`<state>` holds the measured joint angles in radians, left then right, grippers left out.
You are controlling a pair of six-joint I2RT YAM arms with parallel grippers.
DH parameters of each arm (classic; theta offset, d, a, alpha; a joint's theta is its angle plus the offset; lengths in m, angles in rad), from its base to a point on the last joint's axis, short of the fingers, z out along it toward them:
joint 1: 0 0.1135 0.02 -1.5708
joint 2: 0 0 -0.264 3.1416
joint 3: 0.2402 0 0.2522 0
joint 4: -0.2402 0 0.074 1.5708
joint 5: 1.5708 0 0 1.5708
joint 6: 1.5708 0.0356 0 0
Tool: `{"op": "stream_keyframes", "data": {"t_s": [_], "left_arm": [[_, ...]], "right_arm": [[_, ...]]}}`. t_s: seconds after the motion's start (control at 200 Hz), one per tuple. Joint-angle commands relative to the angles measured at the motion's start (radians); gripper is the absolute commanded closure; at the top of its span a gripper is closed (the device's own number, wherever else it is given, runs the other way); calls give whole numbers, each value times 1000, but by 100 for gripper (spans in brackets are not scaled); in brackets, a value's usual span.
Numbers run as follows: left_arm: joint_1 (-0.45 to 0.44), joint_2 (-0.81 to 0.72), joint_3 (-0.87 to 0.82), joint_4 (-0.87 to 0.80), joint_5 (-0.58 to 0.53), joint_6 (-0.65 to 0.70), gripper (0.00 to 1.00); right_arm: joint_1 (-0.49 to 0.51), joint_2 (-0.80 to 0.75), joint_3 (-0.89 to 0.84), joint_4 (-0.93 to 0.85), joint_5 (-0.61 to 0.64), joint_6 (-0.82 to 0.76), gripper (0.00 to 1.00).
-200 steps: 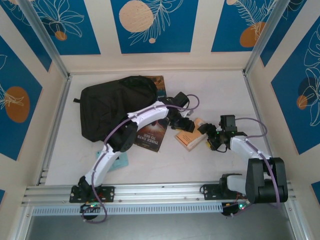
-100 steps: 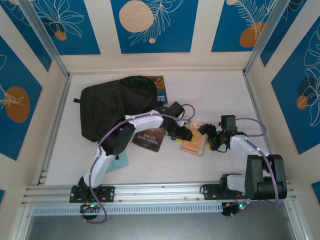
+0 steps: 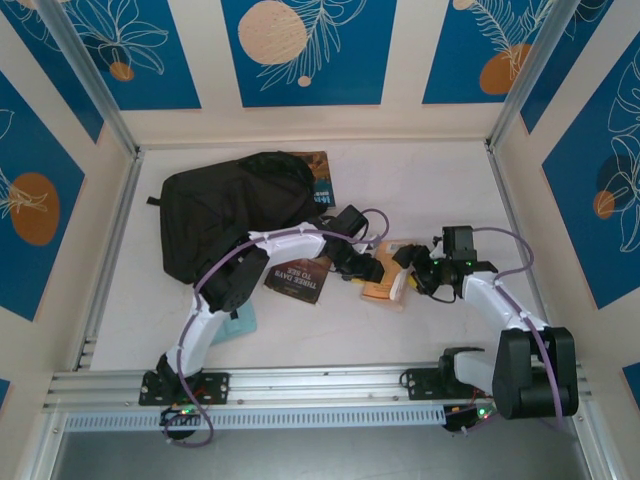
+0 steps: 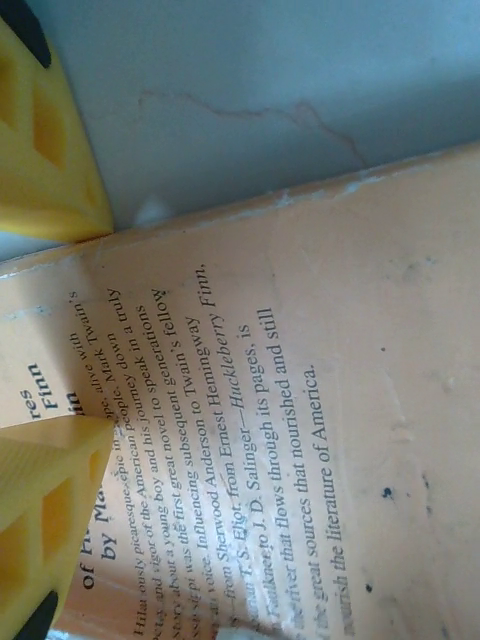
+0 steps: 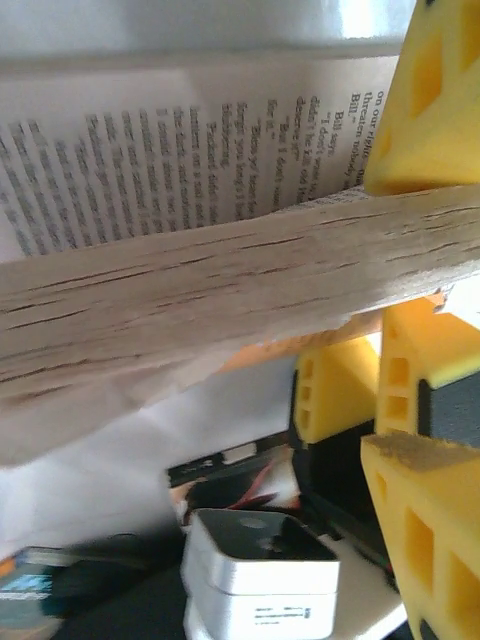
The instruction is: Pack books, pencil case, and school supplies into a backpack
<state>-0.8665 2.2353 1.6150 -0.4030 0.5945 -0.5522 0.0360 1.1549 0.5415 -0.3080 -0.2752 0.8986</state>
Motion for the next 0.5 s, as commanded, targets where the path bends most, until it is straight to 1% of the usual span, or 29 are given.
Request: {"op": "stream_keyframes", "data": {"t_s": [0.0,0.09,0.145,0.265,0.295,0.375,0.495], "left_arm": [[-34,12,-22,-23,-2,-3,52],[-35,18,-18,-26,0,-2,52],[-34,18,-18,-27,-1,0,53],[-33,8,-21,-35,-15,6,54],[-31,1,-24,-37,-22,8,54],[-24,-30,-42,-39,-44,12,53],[0,-103,-95,-25,-106,-18,47]], "right_arm": [[20,-21,7,-18,-93,-3,45],[27,-9,-1,5,-102,-2,58],[28,8,5,7,-100,-10,63],[27,35,25,-32,-72,-40,72],[26,35,32,-47,-58,-51,76],[24,11,43,-75,-35,-71,81],[25,-47,60,-110,-5,-101,90]]}}
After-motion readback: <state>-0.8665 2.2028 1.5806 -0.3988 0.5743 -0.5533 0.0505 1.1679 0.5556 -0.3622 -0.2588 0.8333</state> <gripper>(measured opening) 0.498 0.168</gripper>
